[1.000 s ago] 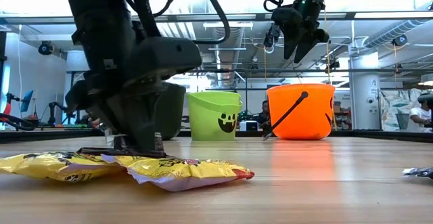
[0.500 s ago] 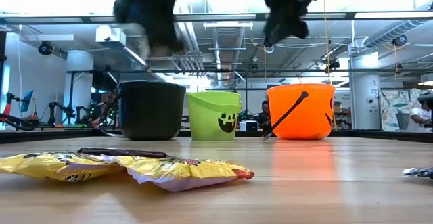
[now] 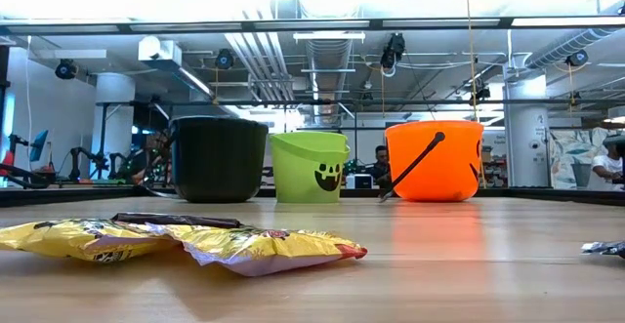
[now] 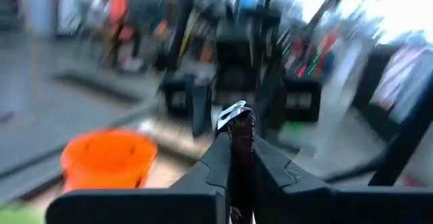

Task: Sort candy by brand, put in halloween buckets
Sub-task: Put the brown chocolate bar into the orange bucket

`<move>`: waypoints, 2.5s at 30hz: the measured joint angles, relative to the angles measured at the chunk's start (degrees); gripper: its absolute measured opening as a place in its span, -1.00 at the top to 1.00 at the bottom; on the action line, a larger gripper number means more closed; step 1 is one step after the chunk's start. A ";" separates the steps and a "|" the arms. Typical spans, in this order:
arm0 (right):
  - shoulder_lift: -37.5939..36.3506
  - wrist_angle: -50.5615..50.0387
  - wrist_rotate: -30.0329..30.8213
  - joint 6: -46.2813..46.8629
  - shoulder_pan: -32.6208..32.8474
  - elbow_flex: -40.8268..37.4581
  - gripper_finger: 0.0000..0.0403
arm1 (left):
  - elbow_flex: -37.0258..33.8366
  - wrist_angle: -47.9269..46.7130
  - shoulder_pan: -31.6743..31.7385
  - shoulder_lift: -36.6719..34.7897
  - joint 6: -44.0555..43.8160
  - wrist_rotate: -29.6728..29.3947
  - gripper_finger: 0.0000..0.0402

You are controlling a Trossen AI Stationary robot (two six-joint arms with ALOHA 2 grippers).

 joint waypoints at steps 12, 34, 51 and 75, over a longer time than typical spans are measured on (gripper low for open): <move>11.35 5.17 0.57 1.17 2.48 9.46 -0.07 | -7.18 22.98 4.15 1.55 6.35 2.18 0.96; 20.66 0.60 -0.10 -2.85 2.39 21.09 0.84 | -6.50 22.45 4.54 2.37 2.78 5.49 0.91; 20.20 -56.20 28.81 3.25 -8.21 32.81 0.96 | -6.56 5.35 4.58 -4.34 -3.55 3.37 0.14; 26.30 -71.20 13.81 -1.35 -36.27 28.15 0.26 | -6.51 -31.39 1.58 -0.16 -45.02 25.93 0.16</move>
